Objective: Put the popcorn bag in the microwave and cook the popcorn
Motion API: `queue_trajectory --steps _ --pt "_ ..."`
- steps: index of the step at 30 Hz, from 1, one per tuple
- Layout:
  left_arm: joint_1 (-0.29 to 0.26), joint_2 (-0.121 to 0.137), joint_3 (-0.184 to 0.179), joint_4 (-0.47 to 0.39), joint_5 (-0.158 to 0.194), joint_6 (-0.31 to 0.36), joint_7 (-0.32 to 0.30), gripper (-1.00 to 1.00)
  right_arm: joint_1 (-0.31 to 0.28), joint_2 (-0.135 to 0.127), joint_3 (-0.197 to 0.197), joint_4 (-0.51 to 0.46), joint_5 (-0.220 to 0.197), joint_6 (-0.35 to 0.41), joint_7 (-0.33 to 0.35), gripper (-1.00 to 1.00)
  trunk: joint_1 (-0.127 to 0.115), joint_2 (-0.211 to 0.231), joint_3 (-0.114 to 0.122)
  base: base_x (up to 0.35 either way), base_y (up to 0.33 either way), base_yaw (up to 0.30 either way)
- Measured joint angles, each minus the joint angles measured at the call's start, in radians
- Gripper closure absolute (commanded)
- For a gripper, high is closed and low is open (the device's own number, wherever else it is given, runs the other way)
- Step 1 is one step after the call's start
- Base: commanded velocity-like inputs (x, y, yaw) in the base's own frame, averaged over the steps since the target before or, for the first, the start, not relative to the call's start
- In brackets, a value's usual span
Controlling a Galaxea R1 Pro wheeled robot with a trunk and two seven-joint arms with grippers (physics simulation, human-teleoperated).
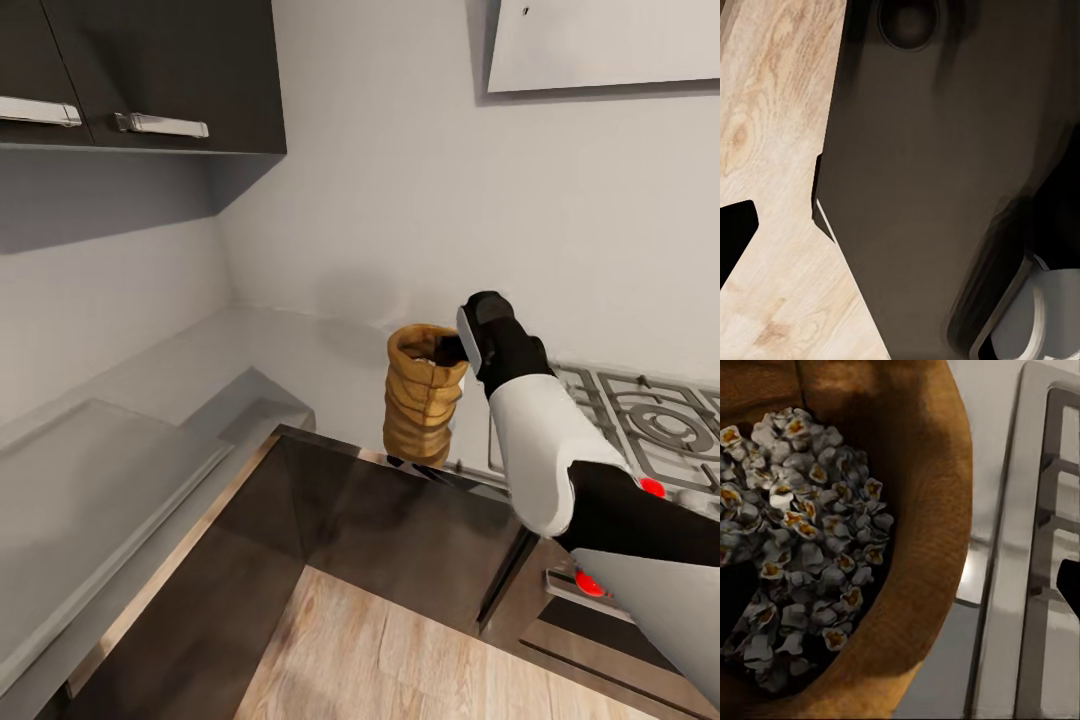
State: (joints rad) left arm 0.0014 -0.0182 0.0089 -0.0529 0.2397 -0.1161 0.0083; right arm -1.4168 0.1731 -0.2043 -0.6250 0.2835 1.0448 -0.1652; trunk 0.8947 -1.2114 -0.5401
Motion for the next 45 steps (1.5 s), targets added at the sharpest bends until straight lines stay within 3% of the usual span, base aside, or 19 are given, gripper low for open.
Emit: queue_trajectory --steps 4,8,15,16,22,24,25,35,45 --pt "0.0 0.0 0.0 0.0 0.0 0.0 0.0 -1.0 0.016 0.0 -0.006 -0.003 0.001 0.0 0.0 -1.0 0.0 0.0 0.0 0.0 0.0 0.0" --pt "0.0 0.0 0.0 0.0 0.0 0.0 0.0 -1.0 0.021 0.0 -0.051 -0.003 0.004 -0.038 -0.007 -1.0 0.0 0.0 0.0 0.0 0.0 0.0" --pt "0.0 0.0 0.0 0.0 0.0 0.0 0.0 -1.0 0.031 0.0 -0.056 -0.001 0.003 -0.051 -0.01 -1.0 0.0 0.0 0.0 0.0 0.0 0.0" --pt "0.0 0.0 0.0 0.0 0.0 0.0 0.0 -1.0 0.031 0.0 -0.056 -0.001 0.003 -0.051 -0.01 1.0 0.0 0.0 0.0 0.0 0.0 0.0" --pt "0.0 0.0 0.0 0.0 0.0 0.0 0.0 -1.0 0.031 0.0 -0.056 -0.001 0.005 -0.05 -0.009 1.0 0.0 0.0 0.0 0.0 0.0 0.0" --pt "0.0 0.0 0.0 0.0 0.0 0.0 0.0 -1.0 0.03 0.0 -0.054 -0.004 0.028 -0.047 -0.01 1.0 0.0 0.0 0.0 0.0 0.0 0.0" --pt "0.0 0.0 0.0 0.0 0.0 0.0 0.0 -1.0 0.03 0.0 -0.055 -0.001 0.01 -0.048 -0.01 1.0 0.0 0.0 0.0 0.0 0.0 0.0" --pt "0.0 0.0 0.0 0.0 0.0 0.0 0.0 -1.0 0.031 0.0 -0.058 -0.015 -0.001 -0.02 -0.009 1.0 0.0 0.0 0.0 0.0 0.0 0.0" --pt "0.0 0.0 0.0 0.0 0.0 0.0 0.0 -1.0 0.031 0.0 -0.047 -0.312 0.003 0.0 0.002 1.0 0.0 0.0 0.0 0.0 0.0 0.0"
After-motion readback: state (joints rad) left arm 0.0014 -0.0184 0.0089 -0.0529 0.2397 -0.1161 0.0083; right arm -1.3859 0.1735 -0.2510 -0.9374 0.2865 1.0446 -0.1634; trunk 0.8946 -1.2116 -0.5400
